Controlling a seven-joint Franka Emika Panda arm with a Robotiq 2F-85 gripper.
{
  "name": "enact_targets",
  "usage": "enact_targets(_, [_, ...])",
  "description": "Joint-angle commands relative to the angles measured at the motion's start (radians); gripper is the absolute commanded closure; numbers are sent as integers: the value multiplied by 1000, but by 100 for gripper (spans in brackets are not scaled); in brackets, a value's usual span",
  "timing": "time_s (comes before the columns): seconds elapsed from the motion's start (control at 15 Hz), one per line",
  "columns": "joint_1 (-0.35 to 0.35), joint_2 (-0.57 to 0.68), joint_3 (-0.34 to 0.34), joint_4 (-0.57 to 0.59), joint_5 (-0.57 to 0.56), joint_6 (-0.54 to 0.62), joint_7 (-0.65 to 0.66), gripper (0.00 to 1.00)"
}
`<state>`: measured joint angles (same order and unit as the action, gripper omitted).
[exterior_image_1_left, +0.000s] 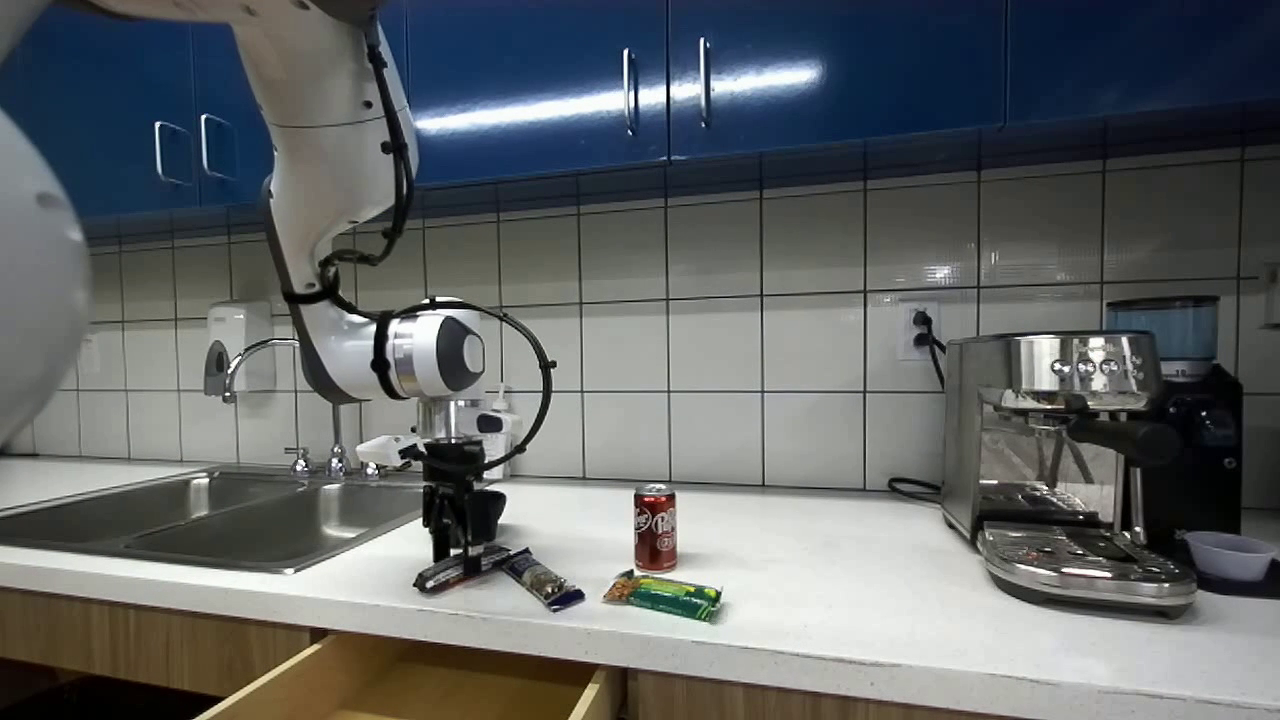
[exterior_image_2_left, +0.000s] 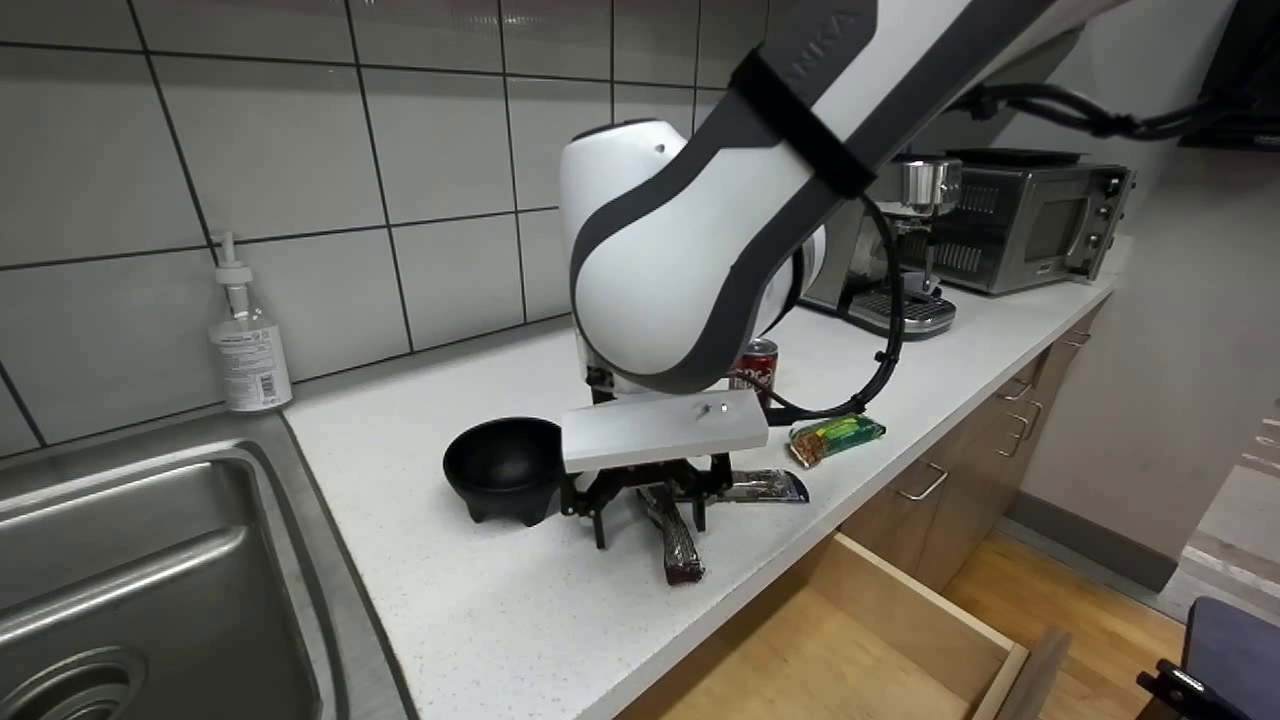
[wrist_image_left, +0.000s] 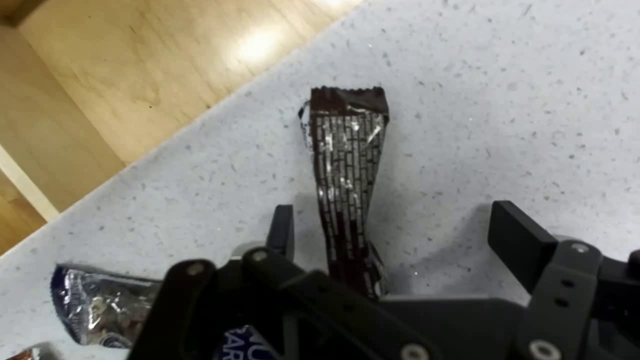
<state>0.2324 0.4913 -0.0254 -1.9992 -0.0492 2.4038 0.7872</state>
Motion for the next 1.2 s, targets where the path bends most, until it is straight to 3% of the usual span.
enact_targets(0.0, [-22,14,10,28,75,35,12,0])
enact_targets(0.33, [-27,11,3,19,117,64,5,0])
enact_targets(0.4, [-28,9,2,16,119,67,5,18])
enact_targets(0.47, [-28,7,1,14,118,67,2,28])
enact_targets(1.0, [-30,-12,13,-6,127,75,-13,91])
enact_targets(1.13, [-33,-25,22,-16,136,75,-21,100])
